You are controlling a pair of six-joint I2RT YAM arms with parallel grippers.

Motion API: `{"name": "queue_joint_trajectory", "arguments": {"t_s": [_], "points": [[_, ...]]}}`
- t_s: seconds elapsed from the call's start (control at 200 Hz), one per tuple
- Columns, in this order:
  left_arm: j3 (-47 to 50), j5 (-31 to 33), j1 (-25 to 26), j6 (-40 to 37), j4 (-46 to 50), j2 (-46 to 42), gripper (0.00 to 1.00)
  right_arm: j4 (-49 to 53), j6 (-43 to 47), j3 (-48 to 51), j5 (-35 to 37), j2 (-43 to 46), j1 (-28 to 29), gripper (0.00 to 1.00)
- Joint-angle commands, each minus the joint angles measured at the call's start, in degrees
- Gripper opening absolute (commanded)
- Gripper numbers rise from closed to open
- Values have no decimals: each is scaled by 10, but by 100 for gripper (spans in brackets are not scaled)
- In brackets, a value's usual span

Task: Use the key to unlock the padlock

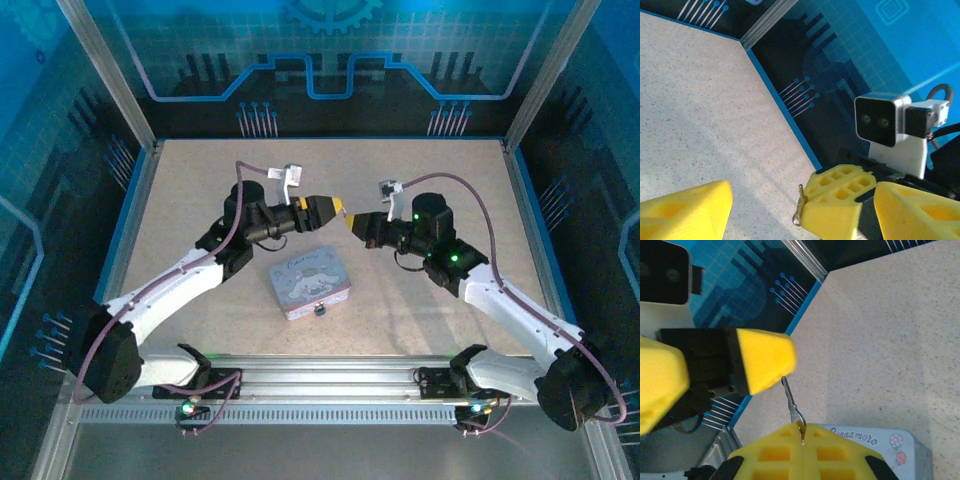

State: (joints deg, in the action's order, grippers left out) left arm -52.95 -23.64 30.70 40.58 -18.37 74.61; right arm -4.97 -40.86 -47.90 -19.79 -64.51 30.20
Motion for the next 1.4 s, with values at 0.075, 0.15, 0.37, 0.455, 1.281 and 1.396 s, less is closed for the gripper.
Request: {"name": "queue_joint_trajectory", "arguments": {"t_s": [0.075,0.15,0.37,0.455,1.281,1.396], "points": [[-26,-18,6,0,-22,12,74,-41,-28,-18,-29,-9,-4,0],[-29,-21,7,2,-22,17,70,-41,-29,-19,-32,-10,-4,0],[-28,-21,8,7,-28,23,52,-44,-35,-22,-44,-21,0,0],[-30,-23,7,8,-28,25,44,-53,-41,-22,-48,-26,1,0],[-45,-11,7,-29,22,10,0,-69,-39,3,-125,10,-53,32],[-48,-12,8,-26,21,9,0,-75,-30,-7,-150,11,-57,43]]}}
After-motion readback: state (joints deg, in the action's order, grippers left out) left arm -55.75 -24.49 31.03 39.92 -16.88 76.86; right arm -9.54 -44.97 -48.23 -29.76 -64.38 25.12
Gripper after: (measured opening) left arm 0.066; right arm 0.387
